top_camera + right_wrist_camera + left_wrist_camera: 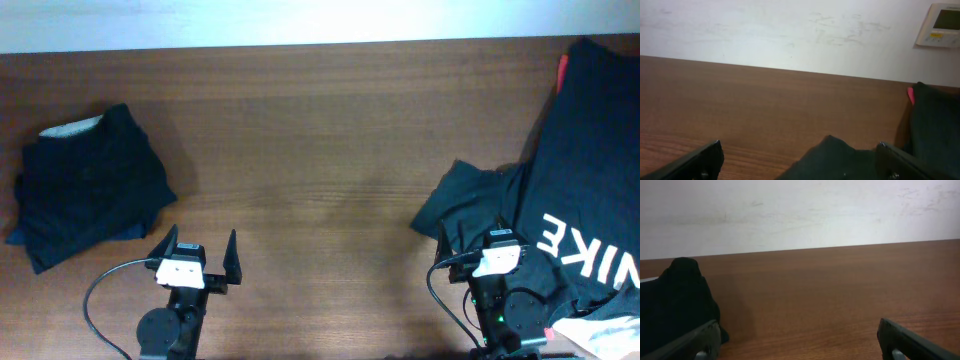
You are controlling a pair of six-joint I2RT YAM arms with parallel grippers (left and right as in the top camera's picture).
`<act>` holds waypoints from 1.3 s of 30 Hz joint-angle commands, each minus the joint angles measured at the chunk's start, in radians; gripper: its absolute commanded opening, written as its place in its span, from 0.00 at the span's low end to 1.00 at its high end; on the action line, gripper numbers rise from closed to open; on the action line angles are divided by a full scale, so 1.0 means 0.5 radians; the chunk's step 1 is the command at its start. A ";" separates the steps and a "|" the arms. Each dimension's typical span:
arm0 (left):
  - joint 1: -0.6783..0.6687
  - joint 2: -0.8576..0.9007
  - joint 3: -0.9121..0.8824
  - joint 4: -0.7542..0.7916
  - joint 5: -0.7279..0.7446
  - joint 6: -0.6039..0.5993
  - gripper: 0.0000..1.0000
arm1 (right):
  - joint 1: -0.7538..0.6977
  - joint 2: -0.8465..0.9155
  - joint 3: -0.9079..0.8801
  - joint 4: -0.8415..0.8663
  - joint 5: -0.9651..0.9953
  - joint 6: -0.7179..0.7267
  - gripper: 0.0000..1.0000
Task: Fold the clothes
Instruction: 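Move both grippers forward from rest toward the clothes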
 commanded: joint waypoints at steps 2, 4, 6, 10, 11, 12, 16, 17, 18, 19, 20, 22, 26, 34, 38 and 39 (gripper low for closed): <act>0.011 -0.011 -0.013 -0.002 0.017 0.032 0.99 | 0.013 -0.009 -0.012 -0.013 0.018 -0.013 0.98; 0.011 -0.011 -0.013 -0.002 0.017 0.032 0.99 | 0.013 -0.009 -0.012 -0.013 0.018 -0.014 0.99; 0.011 -0.011 -0.013 -0.002 0.017 0.031 0.99 | 0.013 -0.009 -0.012 -0.013 0.018 -0.013 0.99; 0.011 -0.011 -0.013 -0.002 0.017 0.031 0.99 | 0.013 -0.009 -0.012 -0.013 0.018 -0.013 0.99; 0.011 -0.011 -0.013 -0.002 0.017 0.031 0.99 | 0.013 -0.009 -0.012 -0.013 0.018 -0.013 0.99; 0.011 -0.011 -0.013 -0.002 0.017 0.031 0.99 | 0.013 -0.009 -0.012 -0.013 0.018 -0.013 0.99; 0.011 -0.011 -0.013 -0.001 0.017 0.031 0.99 | 0.013 -0.009 -0.012 -0.011 0.016 -0.013 0.99; 0.011 -0.011 -0.013 -0.001 0.017 0.031 0.99 | 0.013 -0.009 -0.012 -0.012 0.017 -0.013 0.99; 0.011 -0.011 -0.013 -0.001 0.017 0.031 0.99 | 0.013 -0.009 -0.012 -0.011 0.017 -0.013 0.99; 0.011 -0.011 -0.013 0.007 0.017 0.031 0.99 | 0.013 -0.009 -0.012 -0.012 0.017 -0.013 0.99; 0.011 -0.011 -0.013 0.002 0.022 0.031 0.99 | 0.013 -0.009 -0.012 -0.012 0.017 -0.013 0.99; 0.011 -0.010 -0.013 -0.002 0.032 0.030 0.99 | 0.013 -0.008 -0.012 -0.012 0.016 -0.011 0.99; 0.011 0.033 0.010 -0.010 0.114 0.007 0.99 | 0.013 -0.006 -0.011 -0.014 0.016 0.118 0.99; 0.011 0.668 0.667 -0.620 0.311 0.001 0.99 | 0.013 0.224 0.519 -0.718 0.017 0.215 0.98; 0.011 1.129 1.096 -0.962 0.311 0.002 0.99 | 0.009 0.748 0.992 -1.070 0.016 0.282 0.99; 0.011 1.218 1.186 -1.032 0.311 0.002 0.99 | 0.009 0.939 1.143 -1.175 0.015 0.304 0.99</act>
